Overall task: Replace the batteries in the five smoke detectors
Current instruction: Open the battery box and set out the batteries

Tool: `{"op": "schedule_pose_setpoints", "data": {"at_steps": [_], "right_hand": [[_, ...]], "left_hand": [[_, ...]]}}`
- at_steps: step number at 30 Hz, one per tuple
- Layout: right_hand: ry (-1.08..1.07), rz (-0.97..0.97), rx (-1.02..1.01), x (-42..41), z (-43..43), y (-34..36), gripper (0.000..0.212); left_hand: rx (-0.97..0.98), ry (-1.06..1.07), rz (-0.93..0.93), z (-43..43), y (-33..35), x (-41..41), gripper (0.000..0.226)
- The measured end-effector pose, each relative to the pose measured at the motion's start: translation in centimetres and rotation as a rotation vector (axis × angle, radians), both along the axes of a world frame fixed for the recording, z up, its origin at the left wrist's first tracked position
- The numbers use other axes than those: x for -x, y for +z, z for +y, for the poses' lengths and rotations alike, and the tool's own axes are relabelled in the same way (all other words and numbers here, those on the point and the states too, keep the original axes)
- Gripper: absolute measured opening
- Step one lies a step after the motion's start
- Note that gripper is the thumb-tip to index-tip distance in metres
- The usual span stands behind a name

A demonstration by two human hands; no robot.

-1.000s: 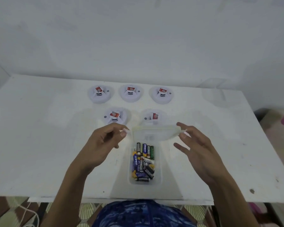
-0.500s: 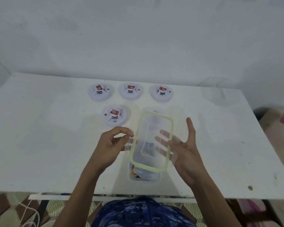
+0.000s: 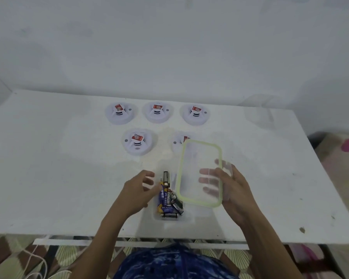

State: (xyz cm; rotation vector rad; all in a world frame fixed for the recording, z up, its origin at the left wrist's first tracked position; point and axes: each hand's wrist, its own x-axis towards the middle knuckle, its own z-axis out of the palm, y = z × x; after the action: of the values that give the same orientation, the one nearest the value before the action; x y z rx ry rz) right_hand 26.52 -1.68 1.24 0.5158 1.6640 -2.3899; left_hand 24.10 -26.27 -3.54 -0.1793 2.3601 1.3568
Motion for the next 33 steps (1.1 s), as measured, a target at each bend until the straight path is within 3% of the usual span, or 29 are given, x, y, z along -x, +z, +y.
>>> {"op": "schedule_pose_setpoints", "data": {"at_steps": [8,17,33], "right_hand": [[0.015,0.025,-0.123,0.5,5.1,-0.6,0.028],[-0.072,0.044,-0.196,1.8,15.1,0.2,0.023],[-0.355,0.087,-0.289,13.8,32.7,0.5,0.025]], "left_hand": [[-0.006,0.007,0.079,4.3,0.1,-0.1,0.022],[-0.020,0.002,0.149,14.7,-0.9,1.4,0.018],[0.221,-0.027,0.290,26.0,-1.5,16.5,0.039]]}}
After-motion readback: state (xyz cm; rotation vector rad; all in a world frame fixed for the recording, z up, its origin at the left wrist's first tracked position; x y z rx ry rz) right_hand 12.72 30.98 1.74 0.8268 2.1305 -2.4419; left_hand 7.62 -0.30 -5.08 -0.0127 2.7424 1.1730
